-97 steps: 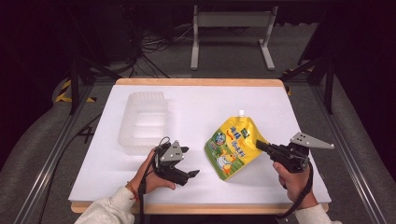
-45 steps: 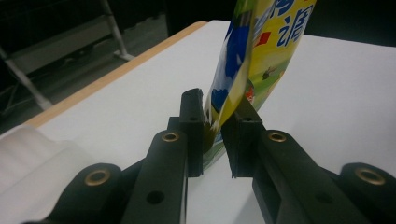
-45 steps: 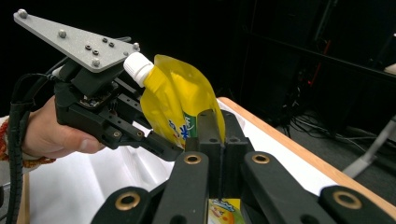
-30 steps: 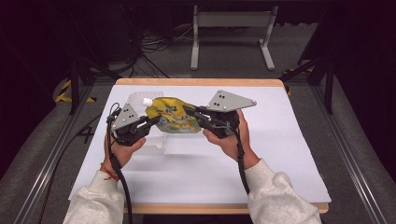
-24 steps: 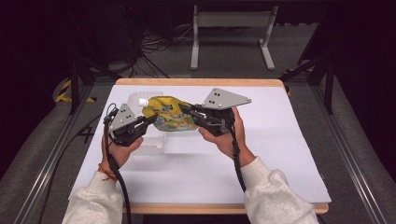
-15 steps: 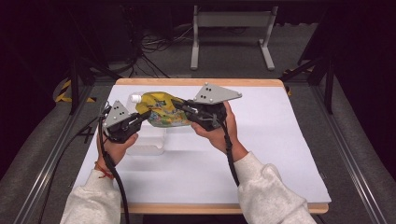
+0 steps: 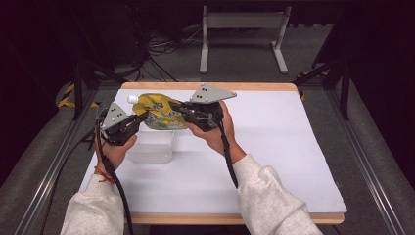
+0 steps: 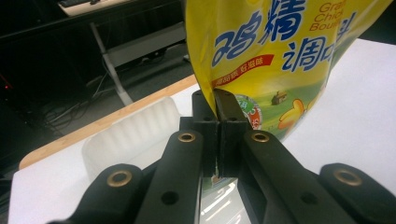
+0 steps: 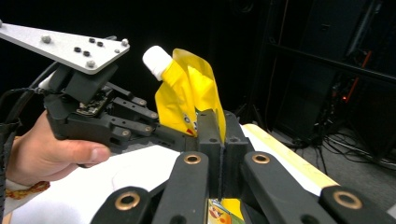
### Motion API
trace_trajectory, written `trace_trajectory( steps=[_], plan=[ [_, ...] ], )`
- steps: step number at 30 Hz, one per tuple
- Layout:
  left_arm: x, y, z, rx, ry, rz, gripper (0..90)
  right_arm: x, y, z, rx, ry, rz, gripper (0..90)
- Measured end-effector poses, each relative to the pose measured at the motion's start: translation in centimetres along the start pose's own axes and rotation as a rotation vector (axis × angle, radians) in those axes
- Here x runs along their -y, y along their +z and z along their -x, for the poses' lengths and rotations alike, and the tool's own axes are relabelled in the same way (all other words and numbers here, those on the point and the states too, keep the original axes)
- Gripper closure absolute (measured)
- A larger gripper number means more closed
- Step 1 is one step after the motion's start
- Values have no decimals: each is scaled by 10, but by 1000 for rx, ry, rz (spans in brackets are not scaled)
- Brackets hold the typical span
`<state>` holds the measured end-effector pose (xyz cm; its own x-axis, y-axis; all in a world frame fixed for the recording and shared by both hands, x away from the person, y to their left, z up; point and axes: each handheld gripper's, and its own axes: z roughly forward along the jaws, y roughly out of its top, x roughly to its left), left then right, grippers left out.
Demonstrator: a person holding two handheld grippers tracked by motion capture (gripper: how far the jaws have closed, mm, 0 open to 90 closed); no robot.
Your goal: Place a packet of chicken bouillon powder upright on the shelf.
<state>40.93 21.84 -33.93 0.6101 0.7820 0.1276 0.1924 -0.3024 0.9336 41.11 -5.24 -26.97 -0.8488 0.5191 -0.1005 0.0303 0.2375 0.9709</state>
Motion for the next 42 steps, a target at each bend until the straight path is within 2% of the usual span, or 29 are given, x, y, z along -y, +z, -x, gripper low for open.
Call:
trace_trajectory(
  steps=[9, 17, 22, 28, 34, 39, 42],
  plan=[
    [8, -3, -15, -31, -15, -18, 883, 4, 21, 0, -14, 17, -8, 900],
    [17, -2, -25, -47, -53, -23, 880, 12, 36, 2, -38, 45, -13, 900],
    [22, 0, -31, -37, -78, -32, 879, 18, 43, 3, -44, 63, -31, 900],
    [24, 1, -34, -39, -84, -22, 878, 20, 48, 1, -54, 76, -32, 898],
    [28, -2, -39, -18, -113, -27, 875, 19, 52, -4, -55, 63, -57, 896],
    [30, 1, -38, -19, -110, -52, 873, 25, 56, 5, -24, 101, -96, 895],
    [32, 3, -39, -8, -128, -50, 866, 32, 59, 10, -13, 118, -119, 893]
  ],
)
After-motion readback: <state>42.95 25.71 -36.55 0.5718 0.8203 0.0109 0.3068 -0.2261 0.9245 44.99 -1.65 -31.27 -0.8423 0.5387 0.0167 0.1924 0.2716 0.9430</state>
